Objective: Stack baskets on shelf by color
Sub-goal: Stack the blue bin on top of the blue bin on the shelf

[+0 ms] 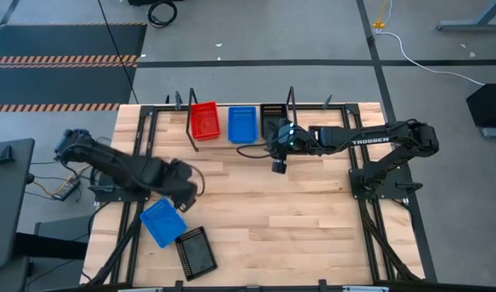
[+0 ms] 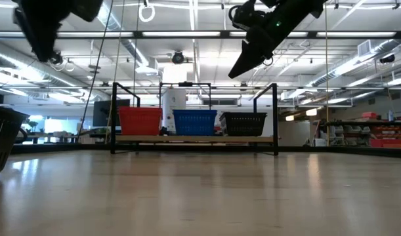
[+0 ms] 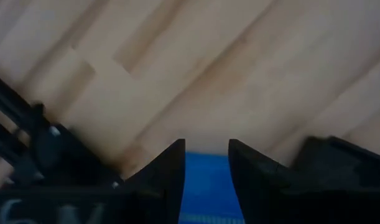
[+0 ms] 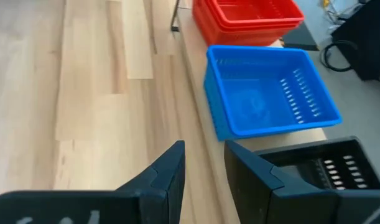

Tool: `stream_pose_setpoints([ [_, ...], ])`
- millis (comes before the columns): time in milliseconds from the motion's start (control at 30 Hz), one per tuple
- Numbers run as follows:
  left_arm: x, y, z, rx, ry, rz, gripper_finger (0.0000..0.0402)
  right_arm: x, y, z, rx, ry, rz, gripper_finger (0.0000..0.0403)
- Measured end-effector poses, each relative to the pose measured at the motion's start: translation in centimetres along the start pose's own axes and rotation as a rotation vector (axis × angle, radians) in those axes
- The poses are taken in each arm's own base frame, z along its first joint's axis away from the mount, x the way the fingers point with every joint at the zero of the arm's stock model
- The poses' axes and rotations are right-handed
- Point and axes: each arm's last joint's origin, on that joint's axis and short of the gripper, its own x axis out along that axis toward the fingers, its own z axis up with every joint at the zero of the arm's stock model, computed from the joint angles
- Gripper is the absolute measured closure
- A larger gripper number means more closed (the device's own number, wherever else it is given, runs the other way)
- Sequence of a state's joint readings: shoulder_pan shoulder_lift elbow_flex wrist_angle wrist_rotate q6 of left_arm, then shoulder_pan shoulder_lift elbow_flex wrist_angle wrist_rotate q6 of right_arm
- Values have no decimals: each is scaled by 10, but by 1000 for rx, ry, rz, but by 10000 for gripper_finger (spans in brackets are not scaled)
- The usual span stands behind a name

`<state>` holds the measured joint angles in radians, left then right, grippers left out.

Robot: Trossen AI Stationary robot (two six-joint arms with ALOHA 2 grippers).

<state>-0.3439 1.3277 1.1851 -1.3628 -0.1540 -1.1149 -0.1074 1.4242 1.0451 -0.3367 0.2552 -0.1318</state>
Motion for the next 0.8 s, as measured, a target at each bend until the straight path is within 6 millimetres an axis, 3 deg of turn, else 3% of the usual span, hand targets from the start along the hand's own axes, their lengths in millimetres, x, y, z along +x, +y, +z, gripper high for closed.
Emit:
stream_pose_setpoints([
  [367,-2,-23,-55,-184,-14,27,271,0,2,0,-2,-10,79,284],
  [800,25,-79,-107,-3,80,-111,266,0,3,0,4,-9,99,284],
])
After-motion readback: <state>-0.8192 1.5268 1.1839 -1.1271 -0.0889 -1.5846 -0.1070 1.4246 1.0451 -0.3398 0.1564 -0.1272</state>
